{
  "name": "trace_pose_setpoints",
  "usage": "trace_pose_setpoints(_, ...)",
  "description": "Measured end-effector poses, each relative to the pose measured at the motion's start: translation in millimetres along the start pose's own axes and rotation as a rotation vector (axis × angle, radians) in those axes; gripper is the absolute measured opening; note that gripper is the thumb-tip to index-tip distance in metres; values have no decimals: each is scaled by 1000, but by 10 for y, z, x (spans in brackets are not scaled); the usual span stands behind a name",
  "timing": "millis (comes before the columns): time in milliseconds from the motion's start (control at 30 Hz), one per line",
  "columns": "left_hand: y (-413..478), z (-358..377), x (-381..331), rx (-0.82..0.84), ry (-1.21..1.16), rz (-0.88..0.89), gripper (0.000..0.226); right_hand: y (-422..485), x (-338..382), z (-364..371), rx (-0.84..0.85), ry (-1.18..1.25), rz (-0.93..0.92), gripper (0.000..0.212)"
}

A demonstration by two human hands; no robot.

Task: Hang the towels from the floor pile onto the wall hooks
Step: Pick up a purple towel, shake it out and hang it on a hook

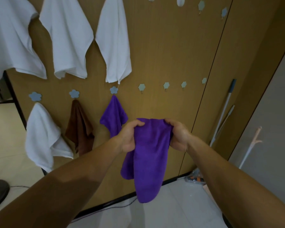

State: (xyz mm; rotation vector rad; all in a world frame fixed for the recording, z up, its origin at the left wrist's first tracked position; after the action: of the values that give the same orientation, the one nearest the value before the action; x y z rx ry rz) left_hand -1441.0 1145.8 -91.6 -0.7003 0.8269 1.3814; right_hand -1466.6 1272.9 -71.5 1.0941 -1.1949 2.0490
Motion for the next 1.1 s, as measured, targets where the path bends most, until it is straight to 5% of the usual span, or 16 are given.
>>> trace_pose_setpoints(133, 29, -132, -53, -112, -72, 67, 24, -3, 45, -17, -102, -13, -49, 31)
trace_pose_setpoints(333, -34, -535, -216, -228, 123, -7, 31, -111, 199, -525, -313, 195, -173, 22)
trace_pose_setpoints(467, -198, -970, -285, -419, 296, -126, 15, -199, 280, -858, -484, 244, -247, 16)
trace_pose_setpoints(567, -325, -1289, -388, -595, 439, -125, 2, -219, 306, -1057, -646, -38, -218, 29)
trace_pose_setpoints(700, -231, -1415, -546, -628, 437, 11, 19, -224, 256, -1180, -775, -333, -161, 43)
trace_pose_setpoints(867, -212, -1526, -734, -735, 508, 160, 27, -188, 274, -1143, -771, -561, -116, 31)
trace_pose_setpoints(1100, -394, -1449, -492, -633, 495, -106, 25, -263, 356, -1147, -858, -568, -266, 31)
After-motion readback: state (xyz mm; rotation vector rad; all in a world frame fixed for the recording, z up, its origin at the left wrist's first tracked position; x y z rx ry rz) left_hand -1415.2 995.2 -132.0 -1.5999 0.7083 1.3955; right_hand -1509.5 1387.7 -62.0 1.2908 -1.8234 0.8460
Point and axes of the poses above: each hand's wrist, its own y-axis towards the middle knuckle, its own z-axis out of the palm, x = y × z, the point moved 8 cm from there along y, towards the middle knuckle, and after that the axes turned 15 degrees about z, right-handed, at the moved point
